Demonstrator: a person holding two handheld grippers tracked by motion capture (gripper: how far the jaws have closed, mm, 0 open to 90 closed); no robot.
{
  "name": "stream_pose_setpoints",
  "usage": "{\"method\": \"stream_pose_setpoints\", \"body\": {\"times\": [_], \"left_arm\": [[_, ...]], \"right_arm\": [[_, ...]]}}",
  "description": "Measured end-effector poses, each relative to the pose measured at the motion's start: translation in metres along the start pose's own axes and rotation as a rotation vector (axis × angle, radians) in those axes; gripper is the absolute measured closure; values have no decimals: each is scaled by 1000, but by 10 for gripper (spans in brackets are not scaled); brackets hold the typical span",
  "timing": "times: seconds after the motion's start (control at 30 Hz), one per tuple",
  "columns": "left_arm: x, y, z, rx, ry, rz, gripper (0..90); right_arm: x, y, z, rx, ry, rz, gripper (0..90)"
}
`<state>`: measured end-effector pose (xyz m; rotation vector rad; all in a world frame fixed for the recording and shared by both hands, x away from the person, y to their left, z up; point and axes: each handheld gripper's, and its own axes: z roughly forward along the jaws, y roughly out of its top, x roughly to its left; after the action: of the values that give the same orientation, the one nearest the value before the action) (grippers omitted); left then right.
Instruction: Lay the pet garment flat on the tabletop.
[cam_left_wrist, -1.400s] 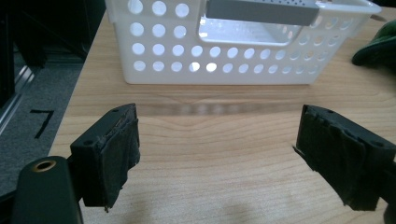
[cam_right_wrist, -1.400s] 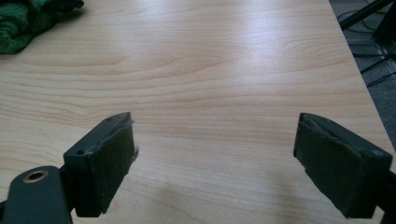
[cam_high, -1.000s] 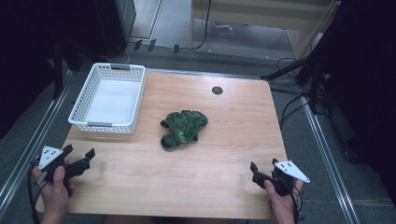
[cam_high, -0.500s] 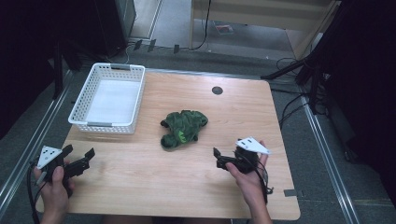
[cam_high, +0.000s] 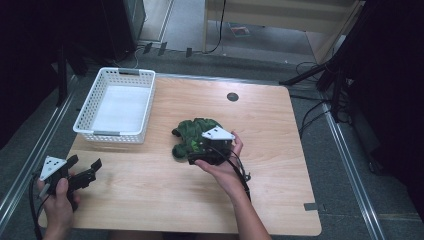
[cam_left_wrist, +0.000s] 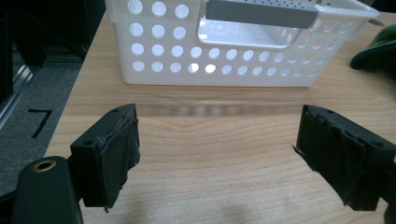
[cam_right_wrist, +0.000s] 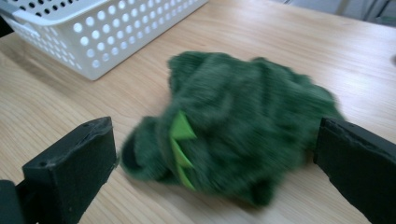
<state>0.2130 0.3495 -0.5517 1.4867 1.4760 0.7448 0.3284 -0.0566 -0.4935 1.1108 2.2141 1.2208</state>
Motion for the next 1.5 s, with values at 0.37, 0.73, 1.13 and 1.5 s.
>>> {"method": "stream_pose_setpoints", "body": {"times": [0.37,0.73,1.13,1.5], "left_arm": [[2,0,-1,-7,2,-10,134],[-28,9,-11,-18,0,41,133],[-115,53,-1,-79,-174,67,134],[-171,24,23,13,-325,198,134]], "right_arm": [[9,-18,63,127,-166,-103,254],[8,-12,45,80,-201,-85,838],[23,-2,-58,-40,-118,-64,843],[49,-66,-87,17,40,9,546]]}}
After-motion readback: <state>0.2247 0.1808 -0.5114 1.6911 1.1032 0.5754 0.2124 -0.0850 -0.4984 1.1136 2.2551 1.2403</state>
